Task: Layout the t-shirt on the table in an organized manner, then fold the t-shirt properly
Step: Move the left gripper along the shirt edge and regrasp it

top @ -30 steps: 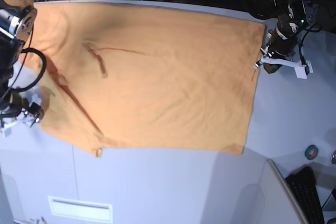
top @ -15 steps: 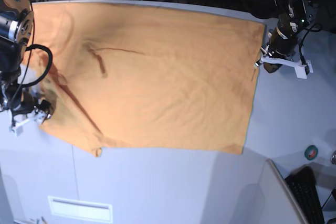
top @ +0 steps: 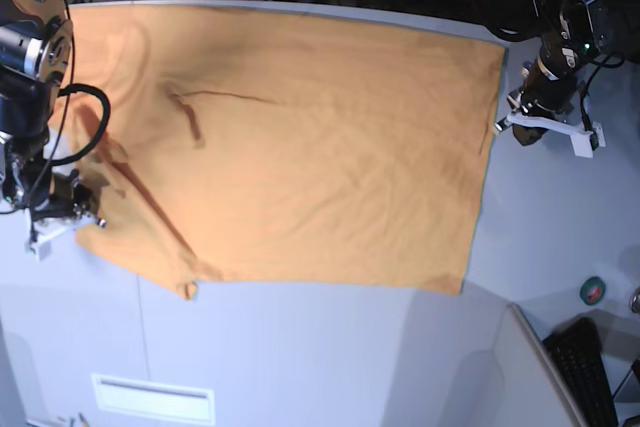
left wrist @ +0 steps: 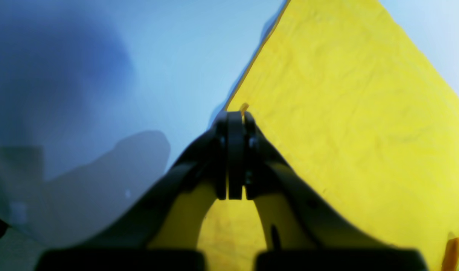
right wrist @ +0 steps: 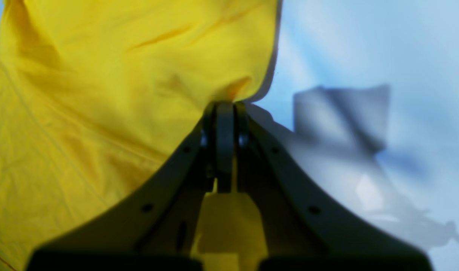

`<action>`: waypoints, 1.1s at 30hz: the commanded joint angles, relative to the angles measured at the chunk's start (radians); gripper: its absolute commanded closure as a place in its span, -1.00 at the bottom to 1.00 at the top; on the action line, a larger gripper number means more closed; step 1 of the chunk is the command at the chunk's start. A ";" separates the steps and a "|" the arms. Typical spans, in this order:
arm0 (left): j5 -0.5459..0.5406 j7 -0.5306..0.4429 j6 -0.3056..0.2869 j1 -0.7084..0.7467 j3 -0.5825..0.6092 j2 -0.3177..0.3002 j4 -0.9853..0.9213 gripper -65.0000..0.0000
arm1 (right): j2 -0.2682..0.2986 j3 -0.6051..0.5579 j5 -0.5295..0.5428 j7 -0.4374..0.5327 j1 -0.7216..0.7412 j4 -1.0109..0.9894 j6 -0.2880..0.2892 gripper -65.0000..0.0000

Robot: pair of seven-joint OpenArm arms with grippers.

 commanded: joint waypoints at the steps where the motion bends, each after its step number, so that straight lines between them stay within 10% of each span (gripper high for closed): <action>1: -0.007 -0.017 -0.005 -0.002 -0.005 -0.012 0.015 1.00 | 0.009 0.004 0.011 0.016 0.031 0.019 0.004 1.00; 11: -0.007 0.110 -0.005 -0.166 0.110 -0.101 -0.109 1.00 | 0.006 -0.002 0.011 -0.041 0.002 0.175 0.004 1.00; 21: -0.005 0.115 -0.005 -0.419 0.120 -0.132 -0.403 -0.56 | 0.003 -0.003 0.011 -0.093 -0.064 0.344 0.004 1.00; 33: 0.078 0.109 -0.006 -0.668 0.170 -0.132 -0.741 -0.69 | -0.003 -0.003 0.011 -0.167 -0.129 0.565 0.004 1.00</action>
